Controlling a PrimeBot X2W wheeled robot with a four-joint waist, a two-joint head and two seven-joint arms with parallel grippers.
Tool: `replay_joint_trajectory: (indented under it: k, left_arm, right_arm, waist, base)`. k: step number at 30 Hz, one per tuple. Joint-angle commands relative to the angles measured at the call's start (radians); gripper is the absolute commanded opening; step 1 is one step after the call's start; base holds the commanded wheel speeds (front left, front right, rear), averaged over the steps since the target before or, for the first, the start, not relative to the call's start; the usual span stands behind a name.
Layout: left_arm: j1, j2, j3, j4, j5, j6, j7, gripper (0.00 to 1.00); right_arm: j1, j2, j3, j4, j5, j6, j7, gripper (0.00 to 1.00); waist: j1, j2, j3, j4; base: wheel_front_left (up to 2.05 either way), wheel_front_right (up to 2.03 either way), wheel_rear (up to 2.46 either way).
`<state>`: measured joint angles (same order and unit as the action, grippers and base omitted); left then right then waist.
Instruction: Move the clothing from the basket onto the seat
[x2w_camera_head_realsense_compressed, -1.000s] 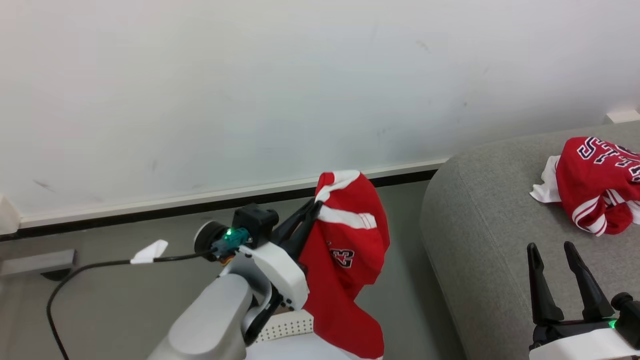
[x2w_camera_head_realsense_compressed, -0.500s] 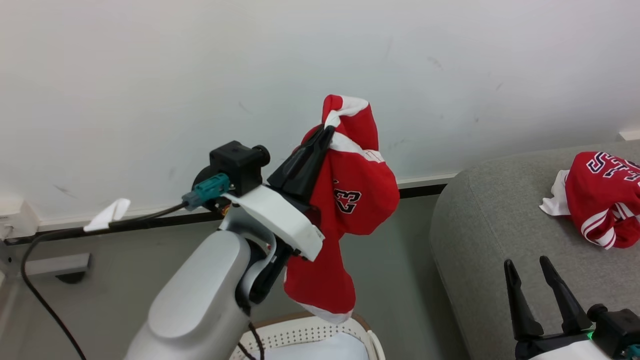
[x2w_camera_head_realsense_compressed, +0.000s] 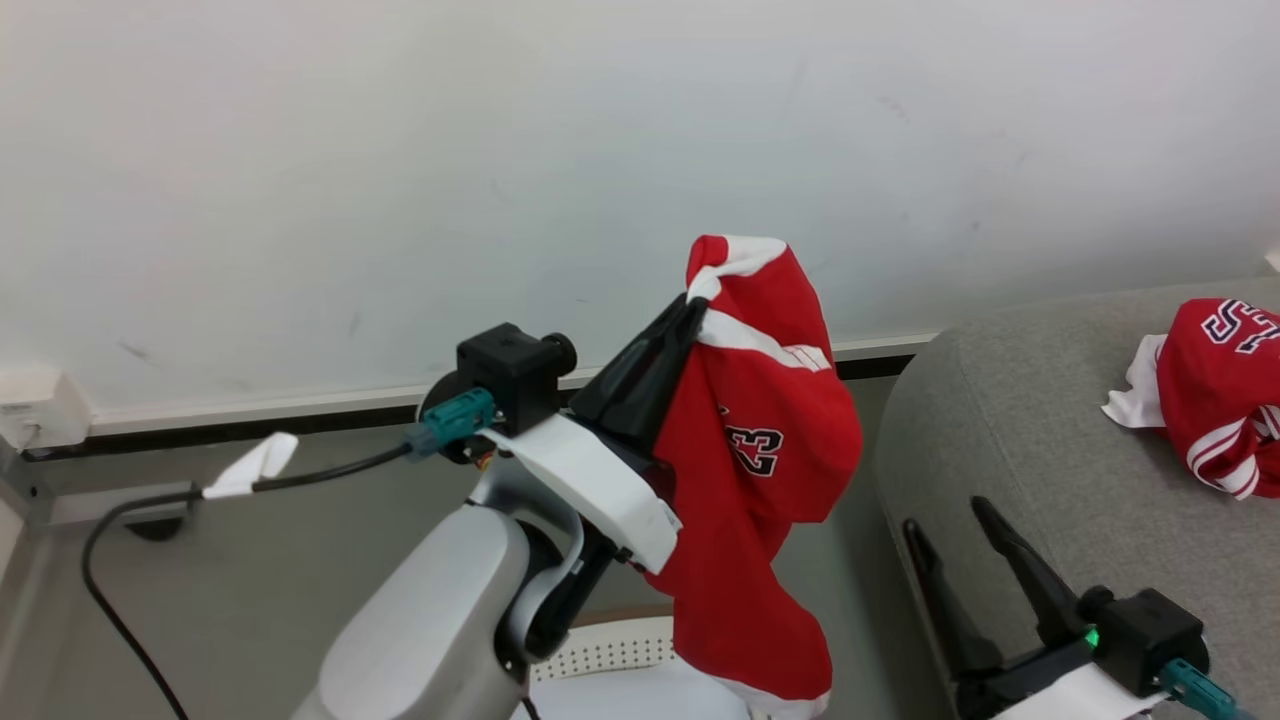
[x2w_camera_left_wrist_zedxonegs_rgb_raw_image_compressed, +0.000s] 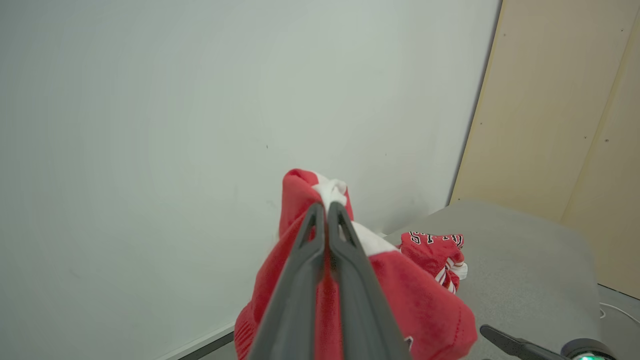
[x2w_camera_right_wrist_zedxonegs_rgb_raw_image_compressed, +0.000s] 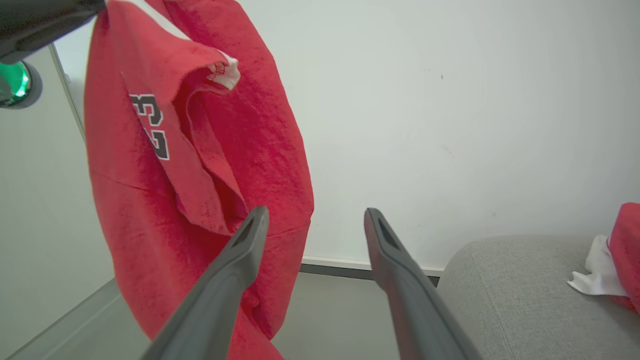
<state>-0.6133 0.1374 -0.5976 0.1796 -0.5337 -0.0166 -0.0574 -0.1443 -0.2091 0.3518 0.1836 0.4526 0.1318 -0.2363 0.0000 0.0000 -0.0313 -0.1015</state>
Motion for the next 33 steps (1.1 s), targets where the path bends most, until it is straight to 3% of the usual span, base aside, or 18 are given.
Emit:
replay_joint_trajectory:
  k: [1, 7, 20, 25, 26, 27, 33]
  left_arm:
    - [0.011, -0.001, -0.001, -0.006, -0.013, 0.0, -0.001, 0.0]
    - [0.026, -0.024, -0.033, -0.001, -0.022, -0.012, -0.007, 0.0]
    - [0.027, -0.067, -0.128, 0.033, -0.051, -0.046, 0.01, 0.0]
    - [0.043, -0.076, -0.17, 0.026, -0.07, -0.05, 0.017, 0.0]
    - [0.046, -0.078, -0.176, 0.023, -0.074, -0.049, 0.018, 0.0]
    - [0.047, -0.078, -0.179, 0.021, -0.075, -0.046, 0.019, 0.0]
    - [0.055, -0.064, -0.171, 0.024, -0.083, -0.029, 0.017, 0.0]
  right_arm:
    - [-0.014, -0.008, 0.008, -0.005, 0.01, -0.002, 0.003, 1.0]
    - [-0.095, -0.034, 0.138, 0.02, 0.023, -0.002, 0.02, 1.0]
    - [-0.257, -0.004, 0.366, 0.216, 0.098, -0.002, 0.047, 1.0]
    - [-0.298, 0.016, 0.389, 0.316, 0.111, -0.002, 0.026, 1.0]
    - [-0.302, 0.025, 0.388, 0.335, 0.115, -0.002, 0.022, 0.82]
    - [-0.308, 0.031, 0.395, 0.349, 0.118, -0.002, 0.019, 0.0]
    - [-0.331, 0.031, 0.409, 0.395, 0.148, -0.002, -0.004, 0.0]
  waist:
    - [0.0, 0.0, 0.002, 0.005]
    - [0.0, 0.0, 0.002, 0.053]
    - [0.0, 0.0, -0.024, 0.218]
    - [0.0, 0.0, -0.032, 0.269]
    - [0.0, 0.0, -0.034, 0.276]
    - [0.0, 0.0, -0.034, 0.282]
    - [0.0, 0.0, -0.035, 0.289]
  base:
    - [0.0, 0.0, 0.0]
    - [0.0, 0.0, 0.0]
    - [0.0, 0.0, 0.0]
    - [0.0, 0.0, 0.0]
    - [0.0, 0.0, 0.0]
    - [0.0, 0.0, 0.0]
    - [0.0, 0.0, 0.0]
